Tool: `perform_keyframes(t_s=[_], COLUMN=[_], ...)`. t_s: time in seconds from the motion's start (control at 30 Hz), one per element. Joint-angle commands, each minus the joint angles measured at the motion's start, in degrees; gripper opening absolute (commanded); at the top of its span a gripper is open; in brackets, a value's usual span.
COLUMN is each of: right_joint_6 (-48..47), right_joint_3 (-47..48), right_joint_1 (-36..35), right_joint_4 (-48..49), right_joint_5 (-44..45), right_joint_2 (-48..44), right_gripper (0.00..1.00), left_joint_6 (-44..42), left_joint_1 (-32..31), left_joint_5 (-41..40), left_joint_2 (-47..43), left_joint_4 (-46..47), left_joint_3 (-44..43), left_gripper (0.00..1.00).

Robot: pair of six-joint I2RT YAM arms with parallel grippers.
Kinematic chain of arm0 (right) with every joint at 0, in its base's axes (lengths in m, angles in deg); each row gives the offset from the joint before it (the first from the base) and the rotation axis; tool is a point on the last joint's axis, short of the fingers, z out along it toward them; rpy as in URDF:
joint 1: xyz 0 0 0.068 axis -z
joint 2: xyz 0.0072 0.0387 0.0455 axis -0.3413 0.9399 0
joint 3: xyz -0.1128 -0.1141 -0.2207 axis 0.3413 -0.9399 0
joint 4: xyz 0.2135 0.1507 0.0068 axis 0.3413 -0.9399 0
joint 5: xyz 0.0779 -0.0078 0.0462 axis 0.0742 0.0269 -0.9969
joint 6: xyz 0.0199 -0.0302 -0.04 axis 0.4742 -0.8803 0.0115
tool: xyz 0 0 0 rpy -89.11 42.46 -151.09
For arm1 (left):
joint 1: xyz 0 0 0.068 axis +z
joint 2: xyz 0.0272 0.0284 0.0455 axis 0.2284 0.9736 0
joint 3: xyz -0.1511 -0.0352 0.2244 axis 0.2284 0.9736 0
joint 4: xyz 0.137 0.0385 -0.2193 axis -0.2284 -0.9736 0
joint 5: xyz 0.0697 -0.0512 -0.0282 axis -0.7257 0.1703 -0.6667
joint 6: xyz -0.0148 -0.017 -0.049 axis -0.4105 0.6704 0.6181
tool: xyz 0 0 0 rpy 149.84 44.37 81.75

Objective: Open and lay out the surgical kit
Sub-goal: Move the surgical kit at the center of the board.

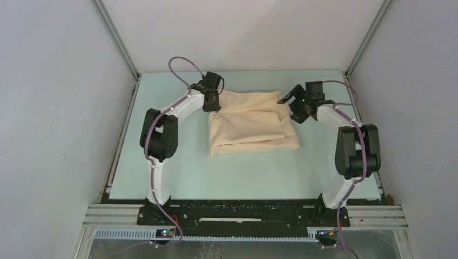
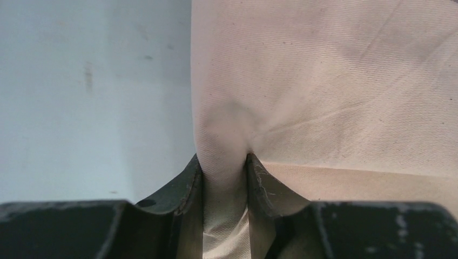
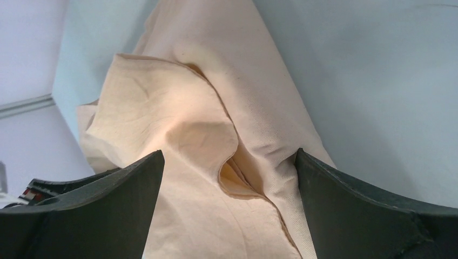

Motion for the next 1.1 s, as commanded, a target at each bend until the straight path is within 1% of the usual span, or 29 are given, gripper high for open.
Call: perform_keyframes(t_s=[0.0,0.07,0.23,0.3,0.43,0.67,0.7,0.73,0.83,0.9,0.97,1.0,1.07], right_joint_6=[2.03,1.99,1.58,1.10,-0.41,-4.93,-5.60,-6.20,-8.17,-9.33,-10.62,-11.27,-11.98], right_joint_3=[8.62,12.06,19.38,22.03,27.15,30.73,30.92,30.98,31.24,31.01,29.98,29.38,27.09], right_joint_1=[-2.78,-3.29,-4.12,-4.21,-4.18,-4.56,-4.56,-4.63,-4.69,-4.93,-5.63,-6.07,-6.78], right_joint_4=[6.54,6.03,3.29,2.81,-0.60,-7.29,-8.06,-8.90,-11.72,-13.81,-15.36,-16.01,-16.75], right_joint_5=[-4.54,-5.25,-5.51,-5.48,-5.12,-0.72,-0.08,0.65,2.54,3.31,4.50,5.02,5.29], right_joint_2=[4.70,7.51,13.53,15.31,18.18,17.38,16.91,16.28,13.78,12.05,9.80,8.62,6.13], right_gripper=[1.00,1.00,1.00,1.00,1.00,1.00,1.00,1.00,1.00,1.00,1.00,1.00,0.99], left_joint_6=[-5.83,-6.92,-9.16,-9.13,-8.65,-8.10,-7.85,-7.71,-7.59,-7.91,-8.23,-8.35,-8.39], left_joint_1=[4.37,6.17,9.06,9.54,10.11,10.55,10.56,10.58,10.58,10.58,10.66,10.70,10.91], left_joint_5=[-2.36,-1.10,1.72,2.48,2.70,1.97,1.77,1.46,0.72,0.17,-0.71,-1.08,-1.63], left_joint_2=[-2.14,-0.15,7.90,10.40,11.92,11.37,11.32,11.00,9.63,8.25,6.76,5.99,4.37], left_joint_4=[4.14,3.85,-1.21,-2.97,-3.18,-2.08,-2.22,-2.29,-2.21,-2.31,-2.30,-2.36,-2.81], left_joint_3=[-7.65,-10.88,-25.05,-29.32,-30.19,-27.75,-28.09,-28.24,-28.61,-28.89,-28.96,-28.98,-28.78], left_gripper=[0.00,0.00,0.00,0.00,0.00,0.01,0.08,0.21,0.50,0.60,0.74,0.78,0.82])
